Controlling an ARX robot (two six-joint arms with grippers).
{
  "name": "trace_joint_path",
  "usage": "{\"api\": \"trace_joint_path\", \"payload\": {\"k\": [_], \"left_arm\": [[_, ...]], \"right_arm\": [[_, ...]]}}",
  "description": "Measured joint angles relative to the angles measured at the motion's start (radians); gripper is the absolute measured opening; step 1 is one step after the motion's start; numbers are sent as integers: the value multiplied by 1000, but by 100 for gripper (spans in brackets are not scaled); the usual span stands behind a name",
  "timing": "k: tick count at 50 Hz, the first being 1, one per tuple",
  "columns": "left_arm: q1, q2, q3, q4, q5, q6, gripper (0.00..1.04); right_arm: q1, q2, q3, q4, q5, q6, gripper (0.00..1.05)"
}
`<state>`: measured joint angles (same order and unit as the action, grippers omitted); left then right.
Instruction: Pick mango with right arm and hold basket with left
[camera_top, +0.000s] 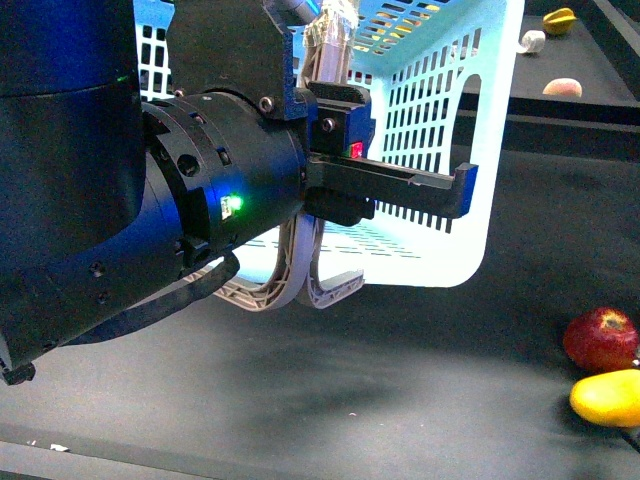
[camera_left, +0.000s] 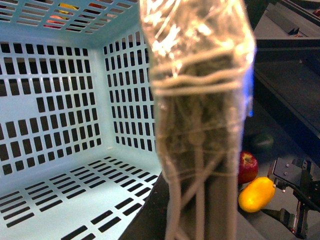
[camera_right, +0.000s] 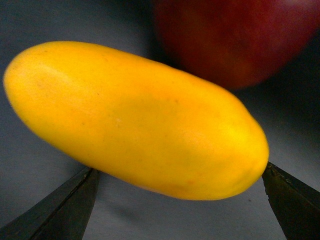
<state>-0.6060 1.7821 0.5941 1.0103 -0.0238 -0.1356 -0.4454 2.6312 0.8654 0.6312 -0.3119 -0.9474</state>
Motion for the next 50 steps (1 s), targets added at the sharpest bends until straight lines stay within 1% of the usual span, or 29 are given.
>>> {"api": "trace_joint_path", "payload": {"k": [3, 12, 19, 25, 30, 50], "left_arm": [[0, 0, 0, 0, 0, 0, 5], [0, 0, 0, 0, 1, 0, 5], [0, 0, 0, 0, 0, 0, 5], [0, 0, 0, 0, -1, 0, 5], [0, 0, 0, 0, 1, 0, 5], [0, 0, 0, 0, 0, 0, 5]], "right_arm": [[22, -28, -13, -21, -13, -28, 96], [50, -98, -31, -89, -50, -89, 96], [63, -105, -29, -110, -39, -106, 96], [67, -80, -6, -121, -30, -101, 96], [76, -48, 13, -117, -29, -67, 96], [147, 5, 47, -101, -48, 13, 96]]}}
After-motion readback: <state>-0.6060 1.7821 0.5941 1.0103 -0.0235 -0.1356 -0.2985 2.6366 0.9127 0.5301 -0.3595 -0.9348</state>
